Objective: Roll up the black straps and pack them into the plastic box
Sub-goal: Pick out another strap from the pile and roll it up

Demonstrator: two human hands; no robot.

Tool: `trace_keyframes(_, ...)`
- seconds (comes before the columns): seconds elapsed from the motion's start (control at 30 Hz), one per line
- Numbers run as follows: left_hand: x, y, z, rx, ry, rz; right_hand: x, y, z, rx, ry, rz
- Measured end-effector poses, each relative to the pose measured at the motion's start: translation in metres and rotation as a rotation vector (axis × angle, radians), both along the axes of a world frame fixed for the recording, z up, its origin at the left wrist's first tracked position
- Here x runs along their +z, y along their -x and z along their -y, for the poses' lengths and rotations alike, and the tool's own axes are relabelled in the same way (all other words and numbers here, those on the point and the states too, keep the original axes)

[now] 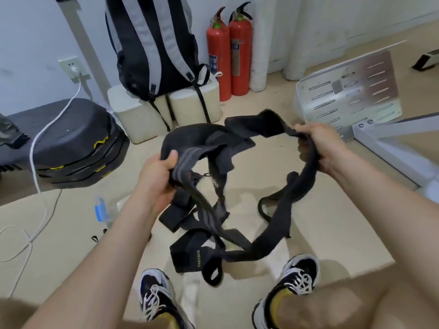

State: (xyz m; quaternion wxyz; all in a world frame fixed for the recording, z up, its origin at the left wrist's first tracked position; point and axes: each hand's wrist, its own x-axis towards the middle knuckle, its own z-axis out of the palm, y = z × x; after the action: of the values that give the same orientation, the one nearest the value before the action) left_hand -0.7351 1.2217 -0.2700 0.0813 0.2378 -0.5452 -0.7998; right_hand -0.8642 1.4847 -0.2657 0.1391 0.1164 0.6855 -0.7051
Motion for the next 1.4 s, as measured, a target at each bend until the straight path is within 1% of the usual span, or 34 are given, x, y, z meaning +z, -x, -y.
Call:
trace_keyframes(0.1, 0.005, -0.007, 0.008, 0.071, -0.188, 0.003, -0.005, 0.002, -0.001, -0.053, 0.073, 0.059)
trace_keyframes(0.17, 0.009, -0.011, 0.004, 0.123, -0.249, 0.027, -0.006, 0.003, -0.002, -0.114, 0.19, 0.113)
trace_keyframes(0.23, 0.008, -0.016, 0.009, 0.203, -0.318, 0.05, -0.01, 0.007, -0.013, -0.218, 0.255, 0.175)
trace_keyframes(0.3, 0.005, -0.02, 0.024, 0.277, -0.483, 0.035, -0.017, 0.013, -0.032, -0.401, 0.28, 0.223)
trace_keyframes(0.33, 0.002, -0.022, 0.032, 0.286, -0.537, 0.034, -0.021, 0.013, -0.039, -0.47, 0.258, 0.226)
trace_keyframes(0.37, -0.001, -0.024, 0.038, 0.279, -0.559, 0.04, -0.021, 0.012, -0.04, -0.453, 0.221, 0.2)
trace_keyframes(0.4, 0.0, -0.025, 0.038, 0.257, -0.529, 0.058, -0.018, 0.009, -0.035, -0.36, 0.165, 0.158)
trace_keyframes(0.43, 0.0, -0.025, 0.036, 0.222, -0.424, 0.095, -0.014, 0.004, -0.024, -0.205, 0.07, 0.105)
trace_keyframes(0.47, 0.002, -0.024, 0.029, 0.175, -0.315, 0.143, -0.011, -0.004, -0.008, -0.008, -0.058, 0.028)
trace_keyframes(0.53, 0.009, -0.018, 0.013, 0.131, -0.286, 0.197, -0.013, -0.023, 0.022, 0.389, -0.376, -0.179)
trace_keyframes(0.57, 0.011, -0.016, 0.008, 0.125, -0.307, 0.187, -0.017, -0.031, 0.033, 0.542, -0.52, -0.259)
trace_keyframes(0.6, 0.014, -0.015, 0.006, 0.124, -0.334, 0.168, -0.021, -0.036, 0.041, 0.652, -0.612, -0.296)
trace_keyframes(0.63, 0.018, -0.014, 0.003, 0.124, -0.428, 0.132, -0.025, -0.041, 0.047, 0.735, -0.647, -0.27)
trace_keyframes(0.67, 0.021, -0.014, 0.002, 0.132, -0.542, 0.1, -0.029, -0.046, 0.05, 0.816, -0.639, -0.204)
trace_keyframes(0.7, 0.025, -0.014, 0.002, 0.13, -0.615, 0.052, -0.032, -0.051, 0.054, 0.886, -0.641, -0.161)
trace_keyframes(0.73, 0.027, -0.013, 0.0, 0.126, -0.654, -0.013, -0.035, -0.056, 0.059, 0.922, -0.654, -0.162)
trace_keyframes(0.8, 0.033, -0.011, -0.009, 0.136, -0.61, -0.079, -0.039, -0.064, 0.07, 0.891, -0.668, -0.263)
trace_keyframes(0.83, 0.036, -0.008, -0.013, 0.16, -0.633, -0.092, -0.038, -0.068, 0.074, 0.875, -0.636, -0.315)
trace_keyframes(0.87, 0.039, -0.006, -0.017, 0.192, -0.703, -0.107, -0.034, -0.07, 0.076, 0.842, -0.587, -0.323)
trace_keyframes(0.93, 0.039, 0.0, -0.018, 0.298, -0.809, -0.139, -0.018, -0.07, 0.076, 0.761, -0.415, -0.22)
trace_keyframes(1.0, 0.033, 0.005, -0.014, 0.371, -0.826, -0.14, -0.007, -0.064, 0.067, 0.646, -0.235, -0.06)
trace_keyframes(1.03, 0.029, 0.007, -0.012, 0.387, -0.825, -0.126, -0.001, -0.062, 0.064, 0.624, -0.195, -0.03)
trace_keyframes(1.07, 0.026, 0.009, -0.013, 0.396, -0.831, -0.104, 0.001, -0.059, 0.064, 0.647, -0.209, -0.046)
trace_keyframes(1.13, 0.02, 0.013, -0.019, 0.404, -0.836, -0.073, -0.002, -0.06, 0.068, 0.757, -0.325, -0.118)
trace_keyframes(1.17, 0.018, 0.015, -0.022, 0.399, -0.814, -0.061, -0.005, -0.06, 0.071, 0.778, -0.349, -0.161)
trace_keyframes(1.2, 0.016, 0.017, -0.024, 0.391, -0.778, -0.046, -0.009, -0.059, 0.074, 0.755, -0.332, -0.175)
trace_keyframes(1.27, 0.015, 0.019, -0.023, 0.371, -0.659, 0.002, -0.009, -0.056, 0.073, 0.634, -0.305, -0.178)
trace_keyframes(1.33, 0.017, 0.018, -0.017, 0.347, -0.542, 0.022, -0.002, -0.048, 0.065, 0.442, -0.373, -0.23)
trace_keyframes(1.37, 0.017, 0.017, -0.015, 0.341, -0.486, 0.023, 0.005, -0.046, 0.061, 0.379, -0.386, -0.253)
trace_keyframes(1.4, 0.019, 0.017, -0.016, 0.339, -0.432, 0.022, 0.011, -0.044, 0.057, 0.365, -0.366, -0.255)
